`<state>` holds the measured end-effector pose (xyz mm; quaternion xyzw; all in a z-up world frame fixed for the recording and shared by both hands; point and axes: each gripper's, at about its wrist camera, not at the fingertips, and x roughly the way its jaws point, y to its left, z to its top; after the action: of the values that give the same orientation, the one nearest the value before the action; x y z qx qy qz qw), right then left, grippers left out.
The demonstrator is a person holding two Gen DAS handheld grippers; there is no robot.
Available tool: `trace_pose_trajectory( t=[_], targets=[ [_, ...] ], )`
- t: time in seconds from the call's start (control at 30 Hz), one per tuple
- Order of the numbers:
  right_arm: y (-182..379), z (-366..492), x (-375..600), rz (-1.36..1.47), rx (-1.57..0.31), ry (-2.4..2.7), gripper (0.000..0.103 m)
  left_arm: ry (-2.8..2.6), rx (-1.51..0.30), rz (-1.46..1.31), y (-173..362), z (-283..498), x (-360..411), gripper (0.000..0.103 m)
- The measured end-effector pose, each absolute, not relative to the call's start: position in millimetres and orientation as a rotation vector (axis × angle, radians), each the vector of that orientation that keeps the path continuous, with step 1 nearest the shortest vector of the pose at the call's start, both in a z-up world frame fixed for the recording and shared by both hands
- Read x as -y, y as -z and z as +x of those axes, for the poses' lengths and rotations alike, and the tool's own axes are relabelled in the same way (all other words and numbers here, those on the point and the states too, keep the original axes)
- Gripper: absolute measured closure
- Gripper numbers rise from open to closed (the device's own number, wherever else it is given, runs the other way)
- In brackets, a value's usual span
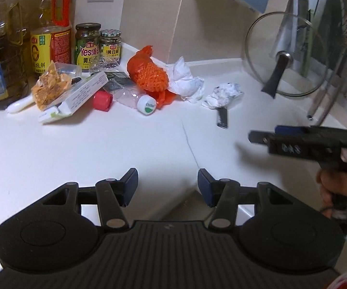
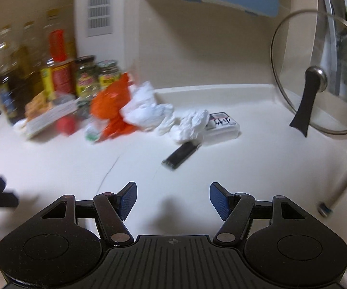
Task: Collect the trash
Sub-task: 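Raise both grippers back to the counter and grasp the black lighter with the right gripper, then hold the lighter in the right gripper while the left gripper grasps crumpled white tissue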
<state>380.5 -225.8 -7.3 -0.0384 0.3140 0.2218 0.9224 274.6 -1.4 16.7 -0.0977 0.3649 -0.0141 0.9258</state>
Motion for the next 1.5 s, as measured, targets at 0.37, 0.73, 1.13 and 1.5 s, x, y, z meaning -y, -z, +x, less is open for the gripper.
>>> trace_pose_trajectory(
  t=[0.37, 0.73, 1.13, 1.5],
  targets=[
    [38.9, 470.1, 196.5, -0.024, -0.708, -0.446, 0.053, -0.054, -0.791, -0.191, -14.4, 332.0, 5.5, 0.052],
    [44.5, 466.0, 213.4, -0.077, -0.702, -0.509, 0.077, -0.002, -0.814, -0.157, -11.6, 368.0, 25.2, 0.050],
    [35.6, 459.5, 296.4, -0.096, -0.688, -0.395, 0.080, 0.207, -0.792, 0.052, 2.8, 448.5, 96.7, 0.050],
    [43.6, 469.9, 324.3, -0.075, -0.712, -0.387, 0.080, 0.203, -0.795, -0.044, 19.1, 501.1, 122.2, 0.025]
  ],
)
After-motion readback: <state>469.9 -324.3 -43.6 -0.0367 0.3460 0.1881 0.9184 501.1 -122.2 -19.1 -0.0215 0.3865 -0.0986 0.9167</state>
